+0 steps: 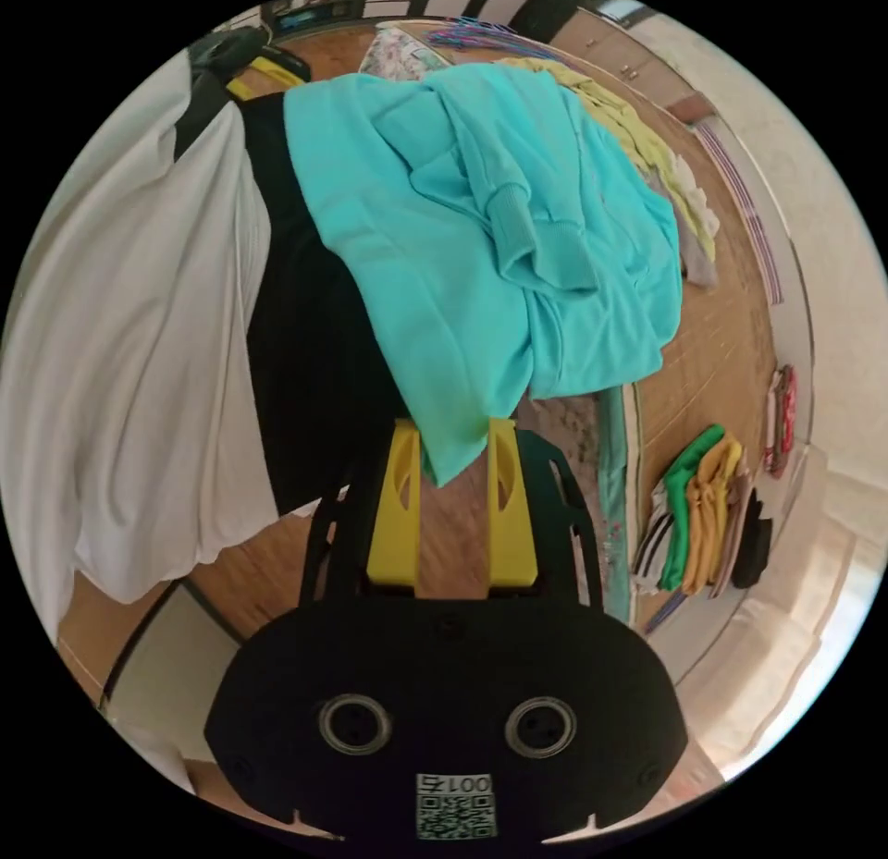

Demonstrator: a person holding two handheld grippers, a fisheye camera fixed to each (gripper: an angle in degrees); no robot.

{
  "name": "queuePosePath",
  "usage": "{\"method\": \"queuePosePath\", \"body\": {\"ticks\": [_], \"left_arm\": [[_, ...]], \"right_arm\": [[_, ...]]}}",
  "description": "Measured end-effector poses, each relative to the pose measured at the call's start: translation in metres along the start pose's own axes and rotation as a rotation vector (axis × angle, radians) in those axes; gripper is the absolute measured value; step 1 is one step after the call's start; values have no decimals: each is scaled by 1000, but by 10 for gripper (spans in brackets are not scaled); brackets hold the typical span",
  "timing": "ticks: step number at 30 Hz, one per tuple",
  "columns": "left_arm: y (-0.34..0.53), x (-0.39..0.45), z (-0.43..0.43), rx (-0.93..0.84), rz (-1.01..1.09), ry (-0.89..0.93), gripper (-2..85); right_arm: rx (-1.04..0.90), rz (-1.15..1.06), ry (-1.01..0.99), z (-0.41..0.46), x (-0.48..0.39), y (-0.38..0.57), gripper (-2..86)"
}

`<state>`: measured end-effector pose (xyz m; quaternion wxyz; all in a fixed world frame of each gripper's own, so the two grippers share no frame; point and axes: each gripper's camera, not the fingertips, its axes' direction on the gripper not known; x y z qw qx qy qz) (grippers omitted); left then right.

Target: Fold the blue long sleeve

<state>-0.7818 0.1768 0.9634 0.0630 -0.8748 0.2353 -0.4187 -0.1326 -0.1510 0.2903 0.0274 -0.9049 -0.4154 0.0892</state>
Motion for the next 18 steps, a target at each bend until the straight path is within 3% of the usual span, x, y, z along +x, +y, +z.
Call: {"method": "queuePosePath", "body": {"ticks": [4, 8, 14, 18], "left_arm": [[4, -2, -20, 50, -80, -101, 16], [17, -17, -35, 101, -133, 38, -4], [43, 5, -22, -12, 1, 35, 69], [49, 19, -16, 39, 3, 22, 85]], "right_arm": [[56, -51, 108, -14, -23, -4, 53], [115, 76, 121, -26, -20, 11, 42], [202, 269, 62, -46, -10, 40, 31], [210, 308, 86, -49, -10, 50, 26]]}}
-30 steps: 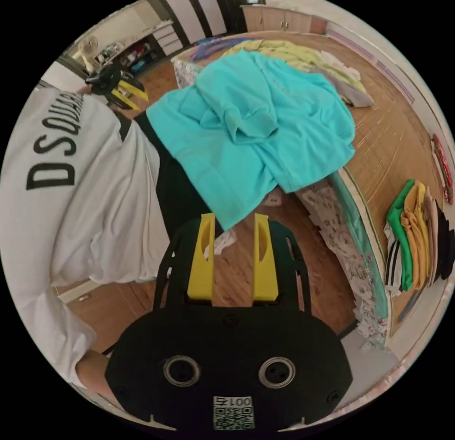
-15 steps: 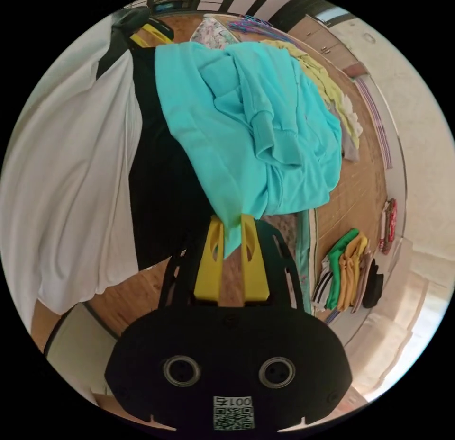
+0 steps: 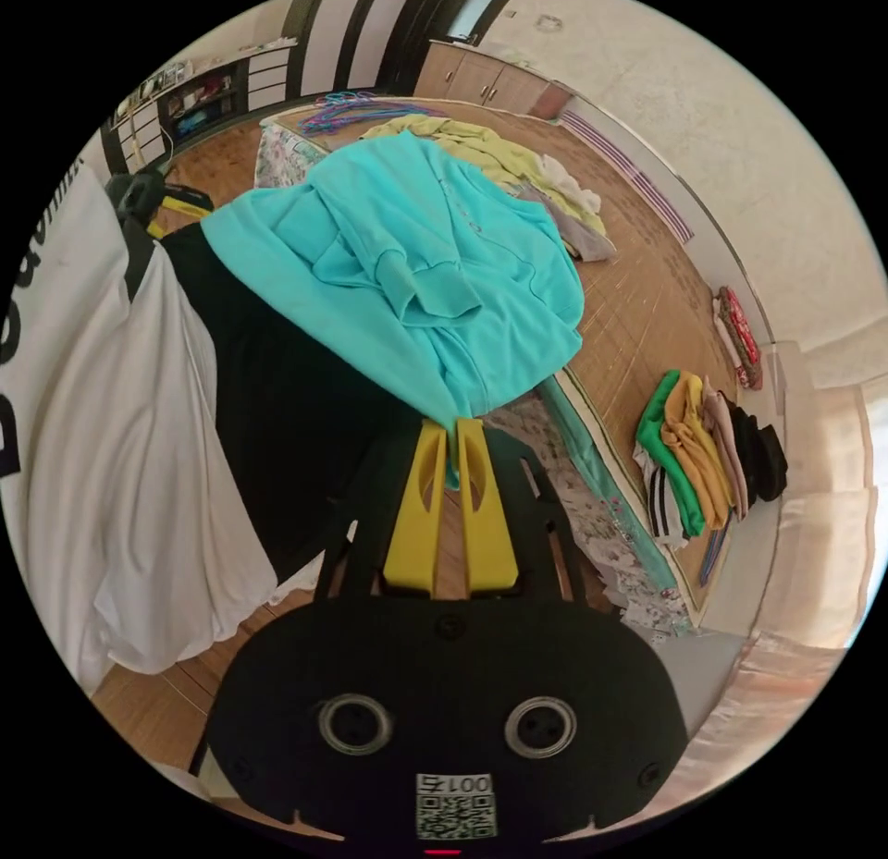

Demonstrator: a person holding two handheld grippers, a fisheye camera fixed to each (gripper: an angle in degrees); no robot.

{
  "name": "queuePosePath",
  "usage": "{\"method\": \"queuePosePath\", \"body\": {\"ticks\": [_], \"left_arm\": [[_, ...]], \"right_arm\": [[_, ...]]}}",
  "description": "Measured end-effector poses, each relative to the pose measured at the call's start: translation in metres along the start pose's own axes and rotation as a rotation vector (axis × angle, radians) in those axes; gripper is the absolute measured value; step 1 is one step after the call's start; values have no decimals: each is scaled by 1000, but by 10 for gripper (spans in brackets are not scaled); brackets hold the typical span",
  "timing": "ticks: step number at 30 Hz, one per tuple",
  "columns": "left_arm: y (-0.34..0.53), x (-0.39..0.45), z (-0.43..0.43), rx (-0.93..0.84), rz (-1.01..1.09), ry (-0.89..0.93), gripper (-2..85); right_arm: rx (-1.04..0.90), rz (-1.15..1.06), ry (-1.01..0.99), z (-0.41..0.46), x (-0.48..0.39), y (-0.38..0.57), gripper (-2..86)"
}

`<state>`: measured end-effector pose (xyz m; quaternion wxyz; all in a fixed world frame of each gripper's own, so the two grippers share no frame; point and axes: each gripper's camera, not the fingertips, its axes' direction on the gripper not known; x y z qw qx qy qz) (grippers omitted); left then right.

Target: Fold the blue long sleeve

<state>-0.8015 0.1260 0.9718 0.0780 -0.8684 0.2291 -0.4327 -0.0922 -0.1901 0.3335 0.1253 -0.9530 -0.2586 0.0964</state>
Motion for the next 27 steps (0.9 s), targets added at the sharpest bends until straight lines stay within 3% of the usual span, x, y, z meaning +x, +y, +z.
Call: {"method": "queuePosePath", "body": {"ticks": [10, 18, 22, 27], "left_arm": [[21, -20, 15, 156, -95, -113, 58], [69, -68, 18, 246, -306, 28, -5], [119, -112, -2, 322, -450, 82, -8], [167, -145, -65, 405, -412, 40, -9]], "right_arm": [[-25, 19, -22, -3, 7, 9, 23], [-38, 39, -15, -2, 18, 11, 21], [-20, 58, -27, -8, 30, 14, 19], [29, 85, -57, -25, 57, 21, 16]]}}
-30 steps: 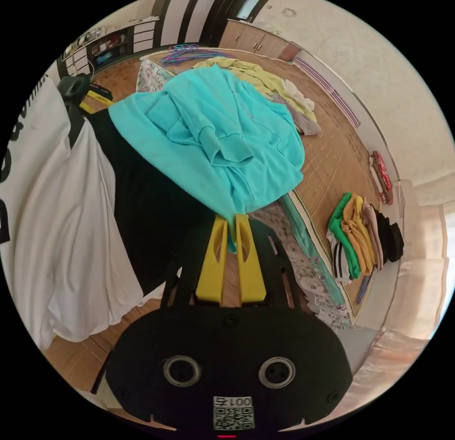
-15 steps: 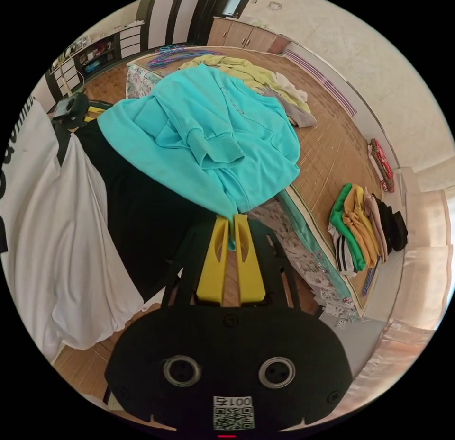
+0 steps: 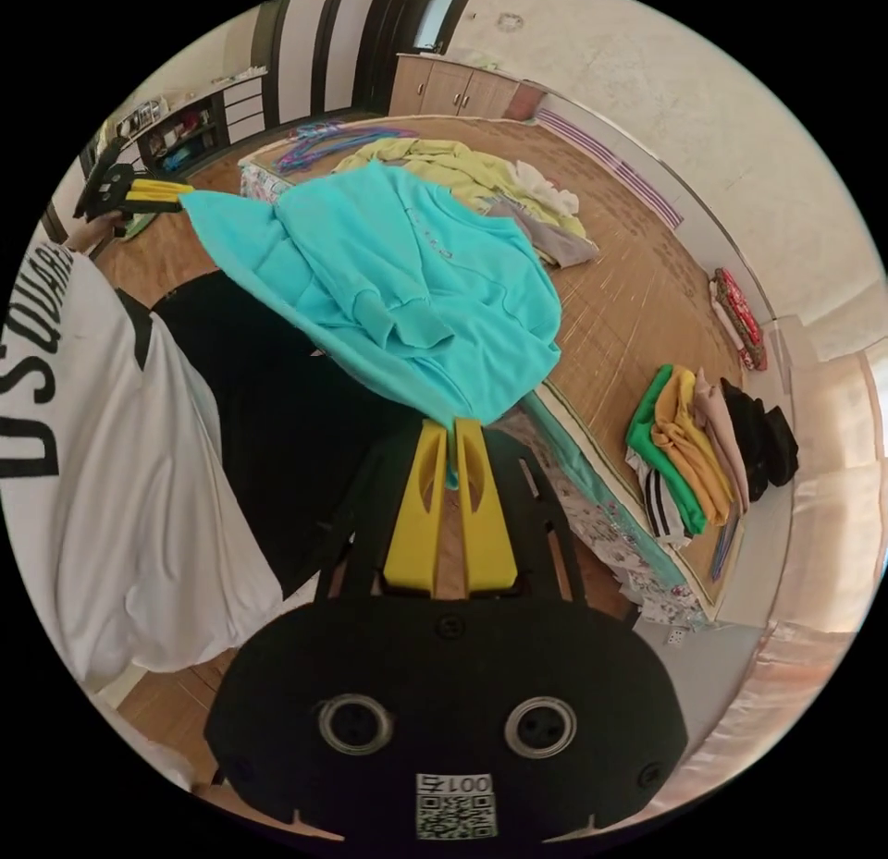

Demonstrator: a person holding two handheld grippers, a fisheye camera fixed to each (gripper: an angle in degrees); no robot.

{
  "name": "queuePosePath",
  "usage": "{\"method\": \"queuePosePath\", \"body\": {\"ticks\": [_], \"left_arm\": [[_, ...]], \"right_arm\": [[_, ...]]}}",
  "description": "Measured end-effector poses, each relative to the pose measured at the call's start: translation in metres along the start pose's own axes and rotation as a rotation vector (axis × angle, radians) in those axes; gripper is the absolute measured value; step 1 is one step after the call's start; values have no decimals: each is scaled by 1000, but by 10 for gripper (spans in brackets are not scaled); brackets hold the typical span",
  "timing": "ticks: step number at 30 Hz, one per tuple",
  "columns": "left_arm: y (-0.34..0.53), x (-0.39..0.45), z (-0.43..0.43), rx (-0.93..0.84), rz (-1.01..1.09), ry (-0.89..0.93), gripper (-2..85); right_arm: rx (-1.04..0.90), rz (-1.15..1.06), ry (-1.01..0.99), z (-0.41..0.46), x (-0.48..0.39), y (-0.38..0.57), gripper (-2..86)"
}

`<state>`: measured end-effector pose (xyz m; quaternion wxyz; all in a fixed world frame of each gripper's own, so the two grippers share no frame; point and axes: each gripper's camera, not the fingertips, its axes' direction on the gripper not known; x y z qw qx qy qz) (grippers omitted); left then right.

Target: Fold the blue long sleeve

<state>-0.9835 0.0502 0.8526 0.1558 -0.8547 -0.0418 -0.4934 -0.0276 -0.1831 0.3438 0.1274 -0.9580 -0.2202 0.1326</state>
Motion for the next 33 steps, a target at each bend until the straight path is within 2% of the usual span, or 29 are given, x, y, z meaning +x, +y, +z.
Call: {"method": "queuePosePath", "body": {"ticks": [5, 9, 12, 17, 22, 28, 33], "left_arm": [[-9, -12, -79, 25, 161, -72, -10], [-12, -6, -92, -27, 263, -53, -10], [-8, -4, -84, -89, 304, 29, -10], [0, -22, -29, -126, 246, 167, -10], [-9, -51, 38, -155, 151, 157, -10], [-6, -55, 132, -263, 117, 266, -9], [10, -60, 192, -360, 6, 206, -9]], "right_arm": [[75, -11, -26, -37, 30, 23, 15], [110, -35, -69, -62, 45, 47, 14], [112, -8, -125, -69, 59, 70, 14], [62, 79, -196, -28, 84, 96, 15], [78, 166, -182, 4, 107, 90, 16], [19, 227, -265, 49, 133, 92, 19], [-61, 244, -302, 86, 143, 92, 26]]}}
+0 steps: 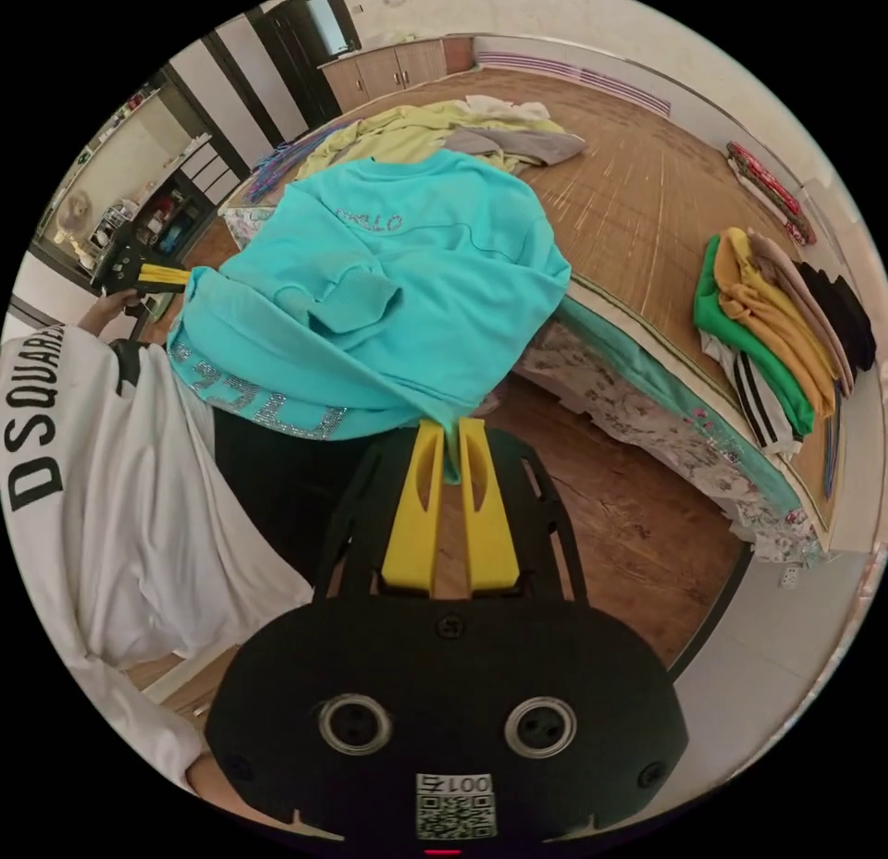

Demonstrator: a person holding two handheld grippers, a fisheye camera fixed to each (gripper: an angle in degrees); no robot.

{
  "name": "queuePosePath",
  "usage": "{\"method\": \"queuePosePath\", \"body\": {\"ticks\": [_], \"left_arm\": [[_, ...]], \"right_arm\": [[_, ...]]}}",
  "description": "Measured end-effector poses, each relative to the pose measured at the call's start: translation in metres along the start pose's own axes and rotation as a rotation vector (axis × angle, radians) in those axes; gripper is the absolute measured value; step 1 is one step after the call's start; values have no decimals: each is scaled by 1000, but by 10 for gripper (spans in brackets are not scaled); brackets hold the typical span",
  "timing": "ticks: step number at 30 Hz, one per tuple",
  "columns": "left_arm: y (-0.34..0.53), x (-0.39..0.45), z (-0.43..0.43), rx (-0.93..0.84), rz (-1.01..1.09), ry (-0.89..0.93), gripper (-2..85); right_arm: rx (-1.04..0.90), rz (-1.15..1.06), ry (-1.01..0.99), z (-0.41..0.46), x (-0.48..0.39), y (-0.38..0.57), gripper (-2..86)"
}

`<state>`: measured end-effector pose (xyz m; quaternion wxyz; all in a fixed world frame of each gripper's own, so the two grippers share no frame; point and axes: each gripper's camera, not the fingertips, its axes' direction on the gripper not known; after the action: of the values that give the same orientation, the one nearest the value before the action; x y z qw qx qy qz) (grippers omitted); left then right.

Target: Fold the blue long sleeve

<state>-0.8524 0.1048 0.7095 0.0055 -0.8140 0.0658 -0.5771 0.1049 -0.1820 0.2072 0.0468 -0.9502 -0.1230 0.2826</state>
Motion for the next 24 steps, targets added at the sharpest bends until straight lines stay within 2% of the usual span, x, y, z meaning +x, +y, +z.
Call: {"method": "queuePosePath", "body": {"ticks": [3, 8, 16, 20, 23, 24], "left_arm": [[14, -5, 1, 25, -16, 9, -7], [13, -23, -6, 171, -142, 212, 35], [-4, -36, 31, 154, -294, 207, 90], [0, -52, 58, 144, -392, 261, 103], [3, -63, 68, 148, -438, 316, 108], [3, -64, 68, 148, -440, 316, 109]], "right_arm": [[-31, 20, 0, -8, 13, 4, 34], [66, 101, -92, -38, 35, 19, 79], [-9, 174, -96, 2, 37, 31, 117], [-13, 274, -223, 37, 57, 48, 80], [33, 255, -344, 47, 57, 55, 36], [33, 246, -321, 46, 54, 55, 31]]}}
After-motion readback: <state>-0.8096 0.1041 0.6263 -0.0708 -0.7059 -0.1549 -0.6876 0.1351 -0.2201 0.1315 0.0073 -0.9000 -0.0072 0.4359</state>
